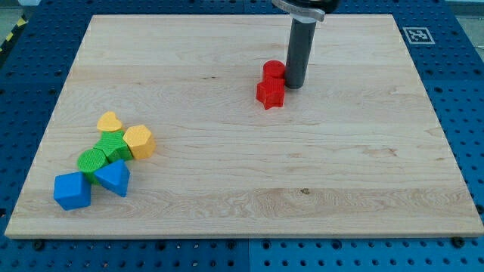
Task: Move your arm closer to the red circle
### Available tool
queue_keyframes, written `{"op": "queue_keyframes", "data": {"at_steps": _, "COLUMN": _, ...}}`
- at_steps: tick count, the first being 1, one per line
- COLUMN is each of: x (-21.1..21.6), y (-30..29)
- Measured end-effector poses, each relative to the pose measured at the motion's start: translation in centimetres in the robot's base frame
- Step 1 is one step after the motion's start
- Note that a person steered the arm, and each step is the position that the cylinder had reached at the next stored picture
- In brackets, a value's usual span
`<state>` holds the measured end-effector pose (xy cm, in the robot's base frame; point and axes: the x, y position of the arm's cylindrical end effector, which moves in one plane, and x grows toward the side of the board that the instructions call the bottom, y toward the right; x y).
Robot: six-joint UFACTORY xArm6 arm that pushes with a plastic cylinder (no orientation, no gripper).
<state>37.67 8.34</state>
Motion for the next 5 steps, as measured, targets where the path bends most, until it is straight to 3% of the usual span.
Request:
{"op": "queue_keyframes", "data": {"at_steps": 2, "x": -0.3, "y": 13.1}}
{"op": "queue_keyframes", "data": {"at_steps": 3, "x": -0.3, "y": 15.9}}
{"op": "queue_keyframes", "data": {"at_steps": 5, "x": 0.8, "y": 16.3}}
